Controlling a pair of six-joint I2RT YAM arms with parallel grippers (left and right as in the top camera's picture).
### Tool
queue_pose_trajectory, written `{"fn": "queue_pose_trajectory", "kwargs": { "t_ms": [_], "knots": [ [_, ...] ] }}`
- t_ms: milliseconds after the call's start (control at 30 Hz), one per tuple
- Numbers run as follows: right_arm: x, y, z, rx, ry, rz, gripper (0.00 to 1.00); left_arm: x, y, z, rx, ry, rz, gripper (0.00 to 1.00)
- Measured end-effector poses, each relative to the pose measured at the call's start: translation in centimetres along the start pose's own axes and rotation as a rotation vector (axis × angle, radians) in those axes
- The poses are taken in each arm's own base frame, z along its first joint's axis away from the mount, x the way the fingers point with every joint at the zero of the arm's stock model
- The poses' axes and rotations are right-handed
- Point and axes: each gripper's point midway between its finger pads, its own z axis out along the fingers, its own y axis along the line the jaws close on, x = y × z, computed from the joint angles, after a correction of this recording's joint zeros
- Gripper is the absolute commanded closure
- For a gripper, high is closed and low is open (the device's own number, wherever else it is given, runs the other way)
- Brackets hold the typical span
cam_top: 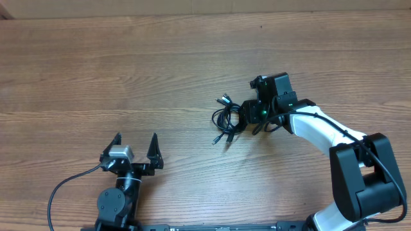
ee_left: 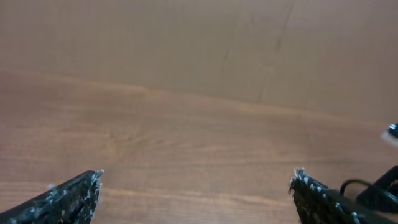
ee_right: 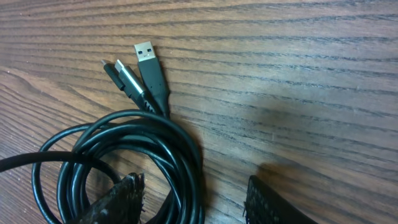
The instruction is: Untangle cables
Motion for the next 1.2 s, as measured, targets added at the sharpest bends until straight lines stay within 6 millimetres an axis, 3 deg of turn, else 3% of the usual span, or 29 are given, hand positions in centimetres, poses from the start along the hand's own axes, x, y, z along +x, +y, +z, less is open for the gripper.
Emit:
{"fn": "queue_pose_trajectory", "kwargs": {
  "t_ms": [133, 300, 467, 767, 967, 1200],
  "knots": [
    [-0.4, 0.1, 0.0, -0.005, -0.017, -0.002, 0.48, -0.8, 0.3, 0.0, -0.02, -0.035, 0.001, 0.0],
    [-1.0, 0.2, -0.1, -0.008, -0.036, -0.006, 0.48, -5.0, -0.3, -0.5, -0.001, -0.206, -0.006, 0.0],
    [-2.6, 0.1, -0.8, -0.006, -0.057, 0.012, 0.49, -7.2, -0.6, -1.2, -0.003, -0.235, 0.028, 0.01],
    [-6.9, 0.4, -2.6, -0.013, -0.143, 0.054, 0.48, -15.2, -3.0, -2.0, 0.037, -0.221, 0.08, 0.0],
    [-7.9, 0.6, -3.2, -0.016, -0.16, 0.059, 0.48, -17.6, -6.1, 2.0, 0.135, -0.05, 0.106, 0.0],
    [-8.5, -1.9, -4.1, 0.015, -0.17, 0.115, 0.47, -16.9, -9.8, 7.5, 0.278, 0.229, 0.099, 0.0]
  ]
}}
